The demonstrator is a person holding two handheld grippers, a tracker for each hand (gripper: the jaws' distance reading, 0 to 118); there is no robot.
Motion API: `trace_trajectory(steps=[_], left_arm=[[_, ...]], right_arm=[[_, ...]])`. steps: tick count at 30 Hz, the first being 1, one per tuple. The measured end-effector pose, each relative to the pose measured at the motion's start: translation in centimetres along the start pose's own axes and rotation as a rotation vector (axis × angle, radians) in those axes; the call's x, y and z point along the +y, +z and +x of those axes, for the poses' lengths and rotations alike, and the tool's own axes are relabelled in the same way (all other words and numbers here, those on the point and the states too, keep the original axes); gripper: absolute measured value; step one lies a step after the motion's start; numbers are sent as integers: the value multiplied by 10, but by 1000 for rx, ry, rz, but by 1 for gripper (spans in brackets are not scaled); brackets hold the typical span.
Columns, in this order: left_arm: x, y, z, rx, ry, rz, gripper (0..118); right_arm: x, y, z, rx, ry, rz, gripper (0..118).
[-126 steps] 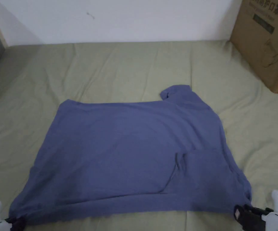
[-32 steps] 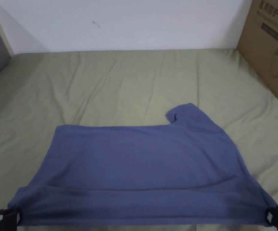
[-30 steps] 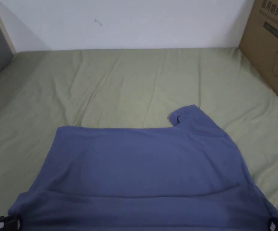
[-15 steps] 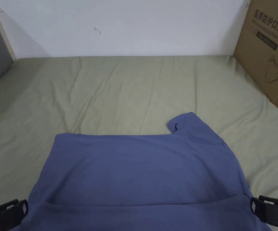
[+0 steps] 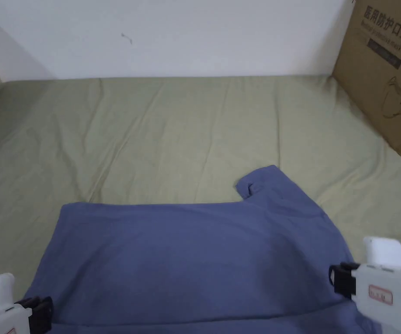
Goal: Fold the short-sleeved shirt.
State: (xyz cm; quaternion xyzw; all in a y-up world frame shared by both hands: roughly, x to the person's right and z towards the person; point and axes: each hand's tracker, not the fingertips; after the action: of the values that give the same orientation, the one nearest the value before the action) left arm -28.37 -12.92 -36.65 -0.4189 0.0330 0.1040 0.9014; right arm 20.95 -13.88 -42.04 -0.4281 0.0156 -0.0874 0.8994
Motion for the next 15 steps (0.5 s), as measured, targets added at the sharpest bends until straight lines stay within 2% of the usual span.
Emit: trace_trajectory(steps=[2,3,6,9,10,13,14,15], left_arm=[[8,-4,11,2,1,5,0],[12,-11,-11,1,3,6,0],[21,-21,-13,-5,20,13,0],[21,-32,-20,-12,55,14,0],[23,-37,-20,-16,65,7,0],[27,-50,-28,-19,64,-8,0],[32,-56,-29,-19,54,-18,0],[36,-61,-32,-16,42,-30,7]], right_arm=[[38,-27,7,-17,22,11,85],[56,-44,10,-27,46,5,86],[105,-96,23,-39,68,-9,86],[134,-150,31,-109,98,-88,86],[139,-167,35,-143,92,-118,86],[136,-208,47,-136,67,-257,82],[132,-210,47,-127,52,-268,82],[138,-200,41,-133,52,-222,78]])
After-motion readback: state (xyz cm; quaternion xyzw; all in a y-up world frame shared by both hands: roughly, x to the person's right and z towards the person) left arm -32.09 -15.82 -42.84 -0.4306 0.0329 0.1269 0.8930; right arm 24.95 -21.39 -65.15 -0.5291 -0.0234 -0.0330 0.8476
